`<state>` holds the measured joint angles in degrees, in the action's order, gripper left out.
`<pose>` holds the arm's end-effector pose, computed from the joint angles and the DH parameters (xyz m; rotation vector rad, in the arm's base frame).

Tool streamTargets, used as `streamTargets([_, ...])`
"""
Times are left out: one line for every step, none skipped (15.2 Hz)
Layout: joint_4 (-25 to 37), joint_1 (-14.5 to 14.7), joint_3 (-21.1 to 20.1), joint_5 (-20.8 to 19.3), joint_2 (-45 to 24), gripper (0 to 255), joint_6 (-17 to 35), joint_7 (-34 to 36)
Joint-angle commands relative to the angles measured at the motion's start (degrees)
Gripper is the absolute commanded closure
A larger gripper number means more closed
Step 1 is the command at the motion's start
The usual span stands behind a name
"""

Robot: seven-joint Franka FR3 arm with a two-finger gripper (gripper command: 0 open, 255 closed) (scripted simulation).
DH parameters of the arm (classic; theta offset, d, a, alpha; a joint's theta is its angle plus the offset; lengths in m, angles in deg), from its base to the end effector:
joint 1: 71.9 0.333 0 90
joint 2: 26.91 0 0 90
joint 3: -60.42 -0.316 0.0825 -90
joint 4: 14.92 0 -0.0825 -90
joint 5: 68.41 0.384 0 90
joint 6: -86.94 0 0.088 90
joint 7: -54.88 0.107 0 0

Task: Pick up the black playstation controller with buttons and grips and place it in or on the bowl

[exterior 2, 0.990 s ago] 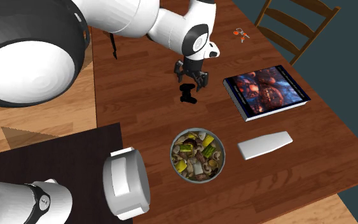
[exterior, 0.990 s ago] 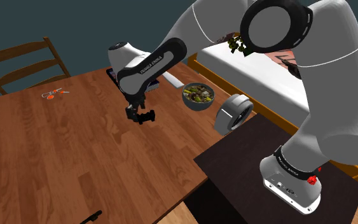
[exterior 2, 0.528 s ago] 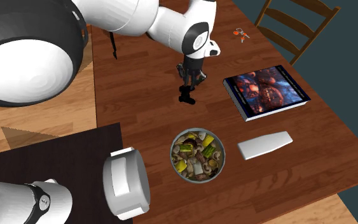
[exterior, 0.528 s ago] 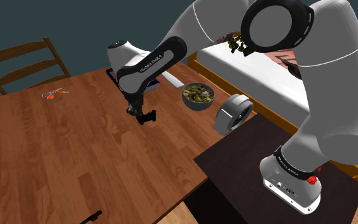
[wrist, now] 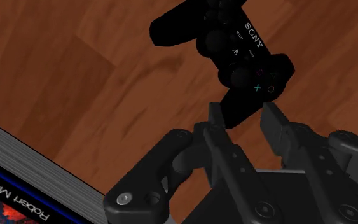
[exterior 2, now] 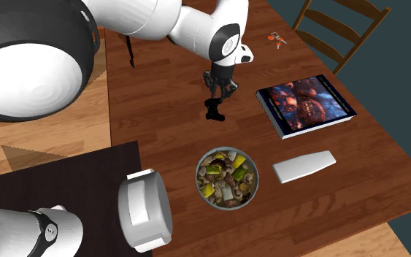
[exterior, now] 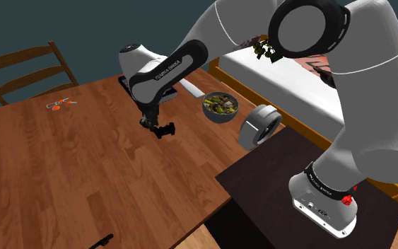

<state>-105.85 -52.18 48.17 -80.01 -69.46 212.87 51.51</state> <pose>0.5943 0.3412 0.1968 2.9133 1.0608 -0.1623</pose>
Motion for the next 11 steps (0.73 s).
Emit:
streamTargets([-8.05,-2.63,-2.01,-0.23,4.52,0,6.98,-5.95])
streamTargets([-15.28,-5.97,-4.50,-0.03,8.44,0,13.61,-12.59])
streamTargets([-21.80,-10.05,-7.51,0.91,11.74,0,19.85,-20.21])
streamTargets([-23.34,-11.37,-8.54,1.14,12.44,0,21.35,-22.23])
streamTargets([-23.17,-11.18,-8.35,0.80,11.77,0,21.83,-22.00])
streamTargets([-23.00,-10.96,-8.12,0.49,11.10,0,22.31,-21.79])
streamTargets([-22.81,-10.72,-7.87,0.20,10.42,0,22.79,-21.59])
streamTargets([-22.61,-10.48,-7.62,-0.08,9.75,0,23.26,-21.41])
streamTargets([-22.40,-10.23,-7.36,-0.35,9.07,0,23.72,-21.23])
streamTargets([-22.17,-9.98,-7.10,-0.61,8.38,0,24.18,-21.05])
streamTargets([-21.79,-9.58,-6.69,-1.01,7.30,0,24.89,-20.78])
